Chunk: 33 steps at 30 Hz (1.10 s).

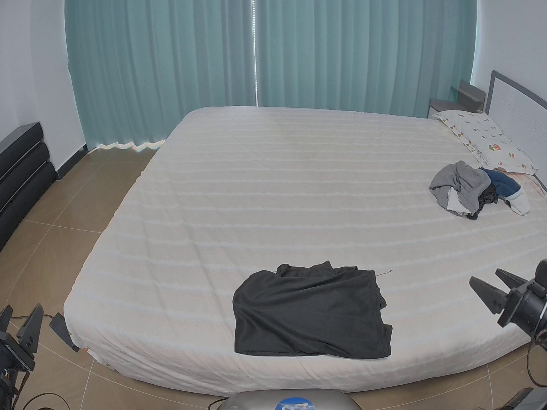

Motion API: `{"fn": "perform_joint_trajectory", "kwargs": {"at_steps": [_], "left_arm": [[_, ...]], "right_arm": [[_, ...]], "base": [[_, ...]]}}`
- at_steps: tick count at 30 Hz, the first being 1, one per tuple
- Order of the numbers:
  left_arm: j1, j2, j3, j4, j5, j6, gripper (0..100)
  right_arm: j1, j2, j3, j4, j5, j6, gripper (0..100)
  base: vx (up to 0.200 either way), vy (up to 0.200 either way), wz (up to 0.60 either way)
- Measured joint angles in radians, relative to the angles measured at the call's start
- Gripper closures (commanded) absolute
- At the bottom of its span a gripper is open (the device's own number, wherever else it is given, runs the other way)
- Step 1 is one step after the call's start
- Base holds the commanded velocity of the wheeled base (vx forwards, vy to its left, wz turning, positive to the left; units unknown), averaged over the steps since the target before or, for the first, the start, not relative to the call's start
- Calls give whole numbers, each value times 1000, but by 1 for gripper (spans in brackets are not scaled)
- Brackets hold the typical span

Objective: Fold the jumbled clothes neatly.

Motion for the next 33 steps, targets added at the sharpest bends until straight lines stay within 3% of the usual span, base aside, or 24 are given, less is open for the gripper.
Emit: {"fn": "perform_joint_trajectory", "kwargs": {"at_steps": [11, 14, 19, 28, 33], "left_arm": [[74, -177, 9, 82, 5, 180, 0], [106, -223, 14, 101, 5, 254, 0], [159, -305, 32, 110, 5, 398, 0], [183, -352, 100, 91, -43, 408, 0], [184, -357, 157, -29, -74, 412, 0]], "right_arm": [[-5, -544, -81, 720, -24, -159, 0], [-9, -666, -110, 839, -54, -193, 0], [-20, -798, -161, 894, -118, -266, 0], [-74, -844, -209, 907, -172, -294, 0], [-90, -882, -180, 904, -166, -303, 0]], "base": [[0, 0, 0], [0, 0, 0], [0, 0, 0], [0, 0, 0], [0, 0, 0]]}}
